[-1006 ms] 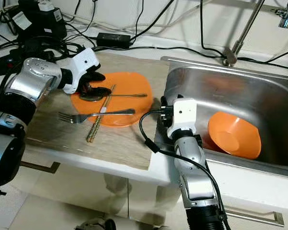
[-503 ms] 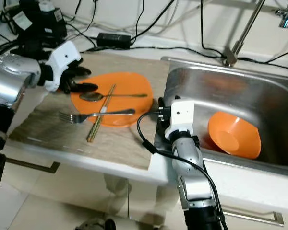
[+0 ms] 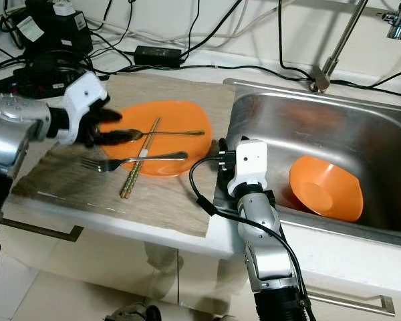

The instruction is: Kitchen organization

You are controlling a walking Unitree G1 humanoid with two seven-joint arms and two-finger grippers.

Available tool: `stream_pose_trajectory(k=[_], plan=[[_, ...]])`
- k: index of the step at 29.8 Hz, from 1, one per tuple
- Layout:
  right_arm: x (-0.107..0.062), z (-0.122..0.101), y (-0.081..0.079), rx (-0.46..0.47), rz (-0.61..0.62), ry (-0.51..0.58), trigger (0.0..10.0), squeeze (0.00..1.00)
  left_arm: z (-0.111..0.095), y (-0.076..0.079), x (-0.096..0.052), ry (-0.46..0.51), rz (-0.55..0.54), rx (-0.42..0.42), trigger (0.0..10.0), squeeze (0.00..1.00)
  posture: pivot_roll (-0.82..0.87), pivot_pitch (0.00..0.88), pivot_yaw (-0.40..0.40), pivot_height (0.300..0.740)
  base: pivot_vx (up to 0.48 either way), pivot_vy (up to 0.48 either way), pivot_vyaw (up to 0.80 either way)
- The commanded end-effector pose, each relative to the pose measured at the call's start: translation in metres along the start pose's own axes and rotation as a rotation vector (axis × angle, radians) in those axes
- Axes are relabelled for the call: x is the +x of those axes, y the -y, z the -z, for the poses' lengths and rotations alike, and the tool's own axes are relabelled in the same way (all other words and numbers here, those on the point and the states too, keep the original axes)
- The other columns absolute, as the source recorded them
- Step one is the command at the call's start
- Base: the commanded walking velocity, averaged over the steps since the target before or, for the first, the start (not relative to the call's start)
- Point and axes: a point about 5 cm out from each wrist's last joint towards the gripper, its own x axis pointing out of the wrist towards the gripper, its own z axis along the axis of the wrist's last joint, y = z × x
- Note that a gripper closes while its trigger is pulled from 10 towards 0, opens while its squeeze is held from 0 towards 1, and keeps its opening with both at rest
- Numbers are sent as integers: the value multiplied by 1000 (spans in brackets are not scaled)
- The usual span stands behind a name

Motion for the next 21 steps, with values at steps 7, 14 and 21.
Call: stream_pose_trajectory(k=[7, 14, 21], plan=[[1, -1, 0, 0, -3, 8, 10000, 0, 0, 2, -3, -27, -5, 23, 10000, 0, 80, 26, -22, 740, 0, 0, 0], [1, -1, -1, 1, -2, 9, 10000, 0, 2, 6, -1, -38, 14, 36, 10000, 0, 79, 30, -19, 740, 0, 0, 0], [0, 0, -1, 1, 3, 6, 10000, 0, -3, 11, -1, -28, 41, 52, 10000, 0, 79, 34, -15, 740, 0, 0, 0]])
